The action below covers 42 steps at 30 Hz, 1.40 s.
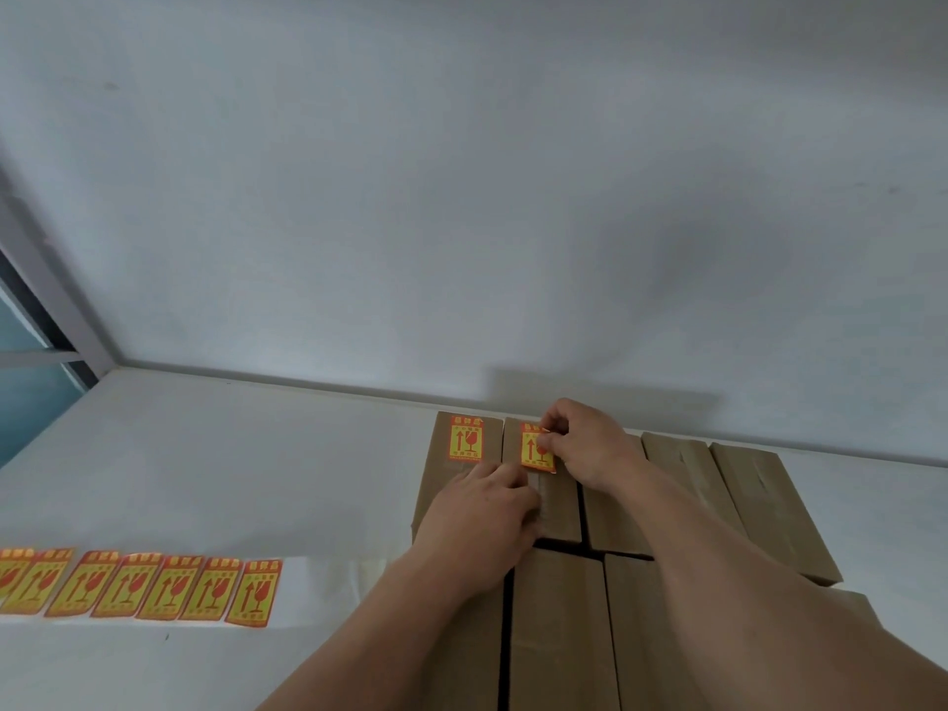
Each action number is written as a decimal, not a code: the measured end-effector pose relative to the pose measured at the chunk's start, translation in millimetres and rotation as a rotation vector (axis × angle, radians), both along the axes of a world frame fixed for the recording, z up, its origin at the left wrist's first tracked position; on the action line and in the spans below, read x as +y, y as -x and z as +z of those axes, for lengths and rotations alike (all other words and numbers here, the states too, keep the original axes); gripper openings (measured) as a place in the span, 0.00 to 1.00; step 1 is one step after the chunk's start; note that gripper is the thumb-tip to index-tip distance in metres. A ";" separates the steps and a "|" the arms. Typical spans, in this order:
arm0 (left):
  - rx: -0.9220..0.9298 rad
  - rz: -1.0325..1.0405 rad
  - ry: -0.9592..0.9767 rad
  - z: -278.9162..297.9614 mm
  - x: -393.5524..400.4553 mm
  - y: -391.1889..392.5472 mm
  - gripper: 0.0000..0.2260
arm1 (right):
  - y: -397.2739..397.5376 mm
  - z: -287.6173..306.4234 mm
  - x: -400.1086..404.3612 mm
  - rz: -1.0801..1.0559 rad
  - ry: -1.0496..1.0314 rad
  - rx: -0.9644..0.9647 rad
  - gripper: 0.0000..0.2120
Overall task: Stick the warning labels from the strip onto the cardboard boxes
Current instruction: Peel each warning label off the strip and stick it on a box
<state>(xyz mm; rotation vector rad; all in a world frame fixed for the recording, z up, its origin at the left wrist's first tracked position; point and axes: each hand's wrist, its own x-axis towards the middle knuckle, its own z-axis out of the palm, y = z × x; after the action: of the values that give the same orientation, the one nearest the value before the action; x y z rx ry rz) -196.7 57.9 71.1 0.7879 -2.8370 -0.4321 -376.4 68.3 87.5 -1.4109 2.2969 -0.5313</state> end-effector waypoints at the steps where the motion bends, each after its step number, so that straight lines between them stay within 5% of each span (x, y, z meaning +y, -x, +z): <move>1: 0.001 0.000 0.001 -0.1 -0.2 0.1 0.15 | 0.2 -0.3 -0.5 -0.002 -0.002 0.007 0.06; 18: 0.032 0.006 -0.007 -2.2 1.0 0.1 0.15 | -11.4 -10.5 10.4 0.011 0.140 0.305 0.04; 25: 0.018 0.018 -0.004 -3.1 1.1 0.0 0.15 | -1.3 -20.5 27.4 0.067 -0.005 0.387 0.20; 42: 0.030 0.026 -0.026 -4.2 1.6 -1.2 0.15 | -9.2 -8.5 20.5 0.127 -0.088 0.402 0.25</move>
<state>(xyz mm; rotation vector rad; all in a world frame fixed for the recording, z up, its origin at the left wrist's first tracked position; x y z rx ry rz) -195.6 59.5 66.9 0.8155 -2.7952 -0.4741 -367.2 88.8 78.9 -1.7328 2.4688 -0.1110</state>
